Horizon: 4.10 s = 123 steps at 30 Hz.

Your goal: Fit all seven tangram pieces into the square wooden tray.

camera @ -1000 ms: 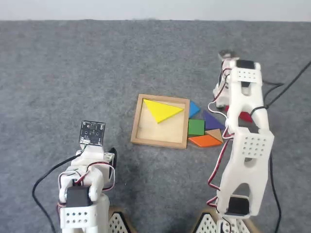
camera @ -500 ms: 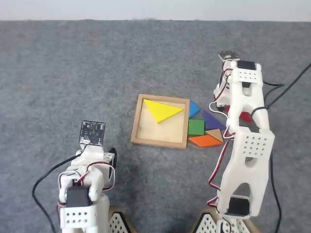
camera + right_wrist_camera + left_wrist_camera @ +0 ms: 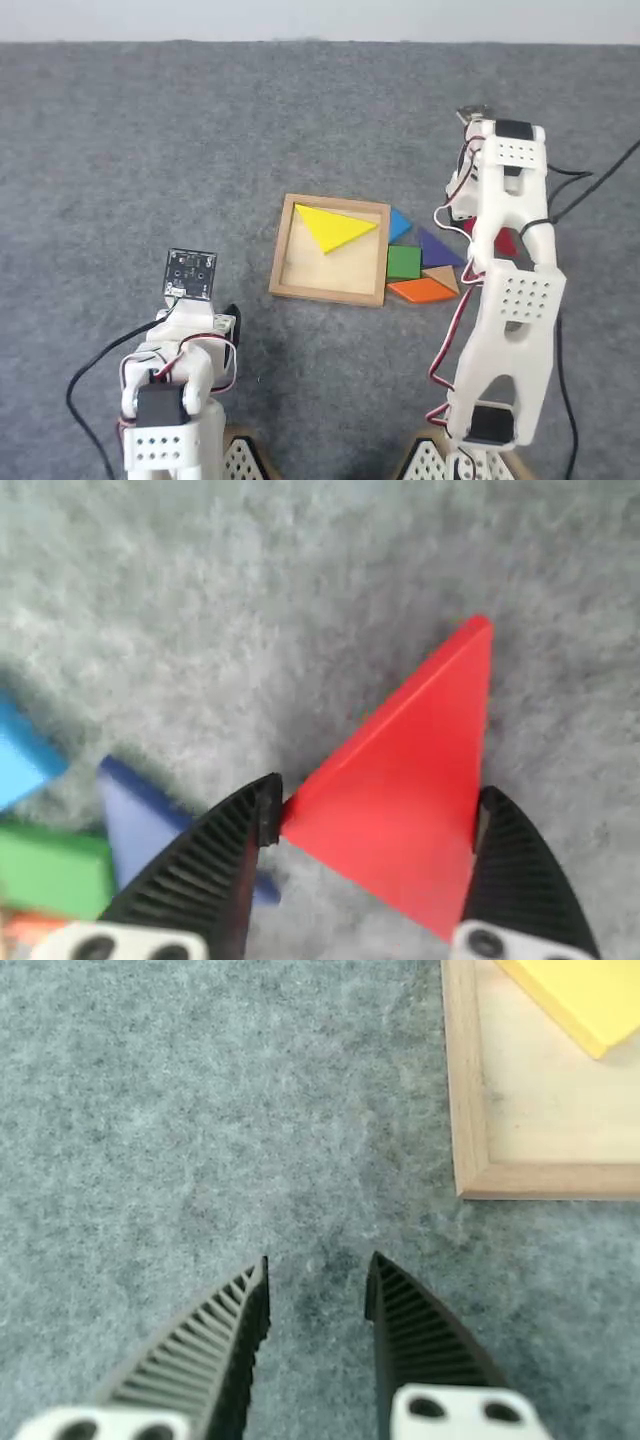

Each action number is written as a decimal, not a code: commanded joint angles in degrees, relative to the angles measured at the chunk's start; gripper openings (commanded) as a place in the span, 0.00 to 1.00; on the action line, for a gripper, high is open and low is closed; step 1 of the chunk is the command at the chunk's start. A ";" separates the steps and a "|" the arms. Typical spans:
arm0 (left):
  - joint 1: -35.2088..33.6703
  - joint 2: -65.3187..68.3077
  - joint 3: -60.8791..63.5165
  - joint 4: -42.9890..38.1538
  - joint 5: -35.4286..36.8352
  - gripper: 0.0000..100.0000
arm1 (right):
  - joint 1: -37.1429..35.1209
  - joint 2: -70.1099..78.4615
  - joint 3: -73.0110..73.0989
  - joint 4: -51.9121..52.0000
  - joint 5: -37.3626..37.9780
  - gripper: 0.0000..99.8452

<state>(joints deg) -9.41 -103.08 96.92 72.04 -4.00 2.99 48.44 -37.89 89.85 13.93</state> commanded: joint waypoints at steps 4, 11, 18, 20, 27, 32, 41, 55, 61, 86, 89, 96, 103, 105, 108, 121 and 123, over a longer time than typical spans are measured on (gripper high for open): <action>0.09 -1.58 -0.48 0.53 -0.35 0.15 | -9.89 -15.08 -6.86 9.36 0.35 0.23; 0.09 -1.58 -0.48 0.53 -0.35 0.15 | -23.16 -22.81 -6.59 12.70 5.54 0.23; 0.09 -1.58 -0.48 0.53 -0.35 0.15 | -34.68 -22.99 0.62 12.09 24.62 0.23; 0.09 -1.58 -0.48 0.53 -0.35 0.15 | -37.23 -23.08 2.99 12.00 27.96 0.23; 0.09 -1.58 -0.48 0.53 -0.35 0.15 | -38.46 -22.90 8.09 7.08 23.47 0.23; 0.09 -1.58 -0.48 0.53 -0.35 0.15 | -35.21 -22.90 13.10 1.80 4.57 0.23; 0.09 -1.58 -0.48 0.53 -0.35 0.15 | -33.89 -22.90 16.79 -1.54 -26.55 0.23; 0.09 -1.58 -0.48 0.53 -0.35 0.15 | -34.51 -13.76 12.48 -2.42 -56.44 0.23; 0.09 -1.58 -0.48 0.53 -0.35 0.15 | -35.12 -12.88 11.25 -2.59 -52.40 0.23; 0.09 -1.58 -0.48 0.53 -0.35 0.15 | -30.81 -29.14 10.46 -0.57 -30.42 0.16; 0.09 -1.58 -0.48 0.53 -0.35 0.15 | -31.25 -37.32 10.64 1.54 -24.18 0.01; 0.09 -1.58 -0.48 0.53 -0.35 0.15 | -32.31 -54.64 27.34 -4.18 -16.44 0.01; 0.09 -1.58 -0.48 0.53 -0.35 0.15 | -29.32 -65.36 71.47 -42.86 -5.54 0.01; 0.09 -1.58 -0.48 0.53 -0.35 0.15 | -27.91 -63.60 75.43 -47.34 -6.68 0.01; 0.09 -1.58 -0.48 0.53 -0.35 0.15 | -25.10 -59.30 72.88 -45.14 -7.38 0.01; 0.09 -1.58 -0.48 0.53 -0.35 0.15 | -22.55 -42.86 63.56 -44.88 -9.41 0.01; 0.09 -1.58 -0.48 0.53 -0.35 0.15 | -23.34 -42.07 63.30 -44.88 -9.41 0.01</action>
<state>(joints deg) -9.49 -103.08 96.92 72.04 -4.00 -19.52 5.98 29.10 46.24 5.41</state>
